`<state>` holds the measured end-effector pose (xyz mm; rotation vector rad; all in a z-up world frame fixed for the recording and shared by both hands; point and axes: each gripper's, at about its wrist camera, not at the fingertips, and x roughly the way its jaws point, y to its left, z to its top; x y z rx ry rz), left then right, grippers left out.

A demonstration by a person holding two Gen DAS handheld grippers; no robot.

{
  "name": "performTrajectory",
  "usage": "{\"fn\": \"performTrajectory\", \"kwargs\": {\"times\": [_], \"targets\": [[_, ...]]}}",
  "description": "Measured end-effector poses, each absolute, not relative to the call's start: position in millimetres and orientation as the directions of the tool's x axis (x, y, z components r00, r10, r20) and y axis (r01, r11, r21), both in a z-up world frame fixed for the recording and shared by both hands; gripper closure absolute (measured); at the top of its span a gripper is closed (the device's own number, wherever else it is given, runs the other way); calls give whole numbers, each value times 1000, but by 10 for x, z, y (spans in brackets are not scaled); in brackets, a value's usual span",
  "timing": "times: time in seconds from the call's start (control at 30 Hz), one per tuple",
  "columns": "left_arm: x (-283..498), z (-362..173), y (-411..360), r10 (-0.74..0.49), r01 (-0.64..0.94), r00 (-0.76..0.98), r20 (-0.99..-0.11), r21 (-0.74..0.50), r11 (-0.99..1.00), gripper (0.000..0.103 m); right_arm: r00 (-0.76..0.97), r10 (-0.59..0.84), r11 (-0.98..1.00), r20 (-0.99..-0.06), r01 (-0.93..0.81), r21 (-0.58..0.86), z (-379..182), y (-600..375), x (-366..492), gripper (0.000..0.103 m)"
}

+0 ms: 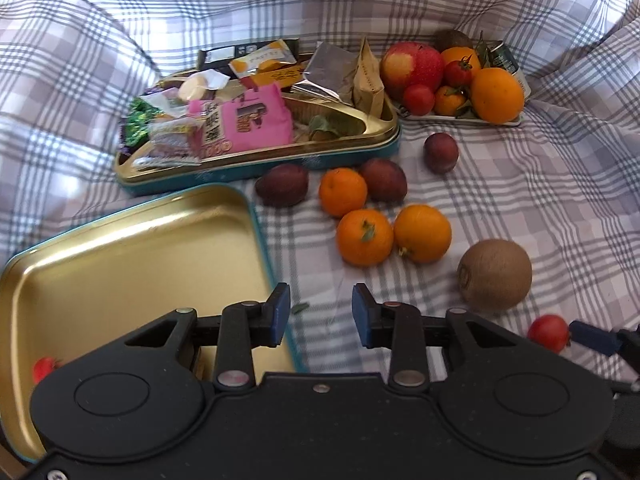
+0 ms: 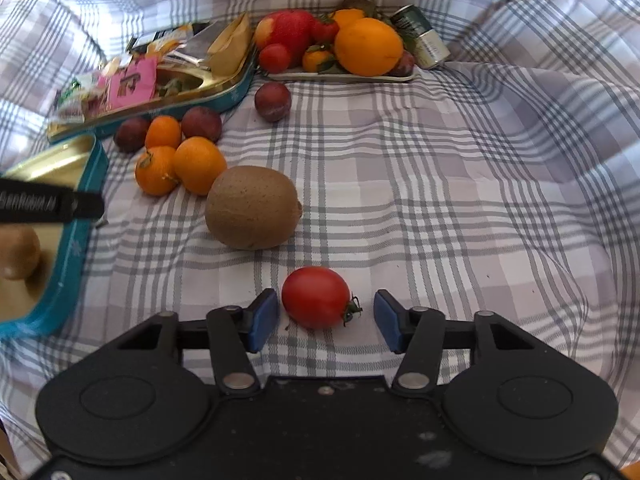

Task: Organize fruits
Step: 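Grasp a mandarin with the left tool while the right tool grasps the other cherry tomato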

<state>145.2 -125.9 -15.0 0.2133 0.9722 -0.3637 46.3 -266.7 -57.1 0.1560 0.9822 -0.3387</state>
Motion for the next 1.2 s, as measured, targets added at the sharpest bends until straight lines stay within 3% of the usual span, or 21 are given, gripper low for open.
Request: {"fn": "performTrajectory", "kwargs": {"times": [0.17, 0.77, 1.2], "targets": [[1572, -203, -1360, -230, 419, 503, -833, 2, 908, 60, 515, -210, 939, -831, 344, -24, -592, -2665, 486, 58], [1822, -361, -1534, -302, 444, 469, -830, -75, 893, 55, 545, -219, 946, -809, 321, -40, -641, -2643, 493, 57], [1889, -540, -1591, -268, 408, 473, -839, -61, 911, 50, 591, -251, 940, -766, 339, -47, -686, -2580, 400, 55]]}}
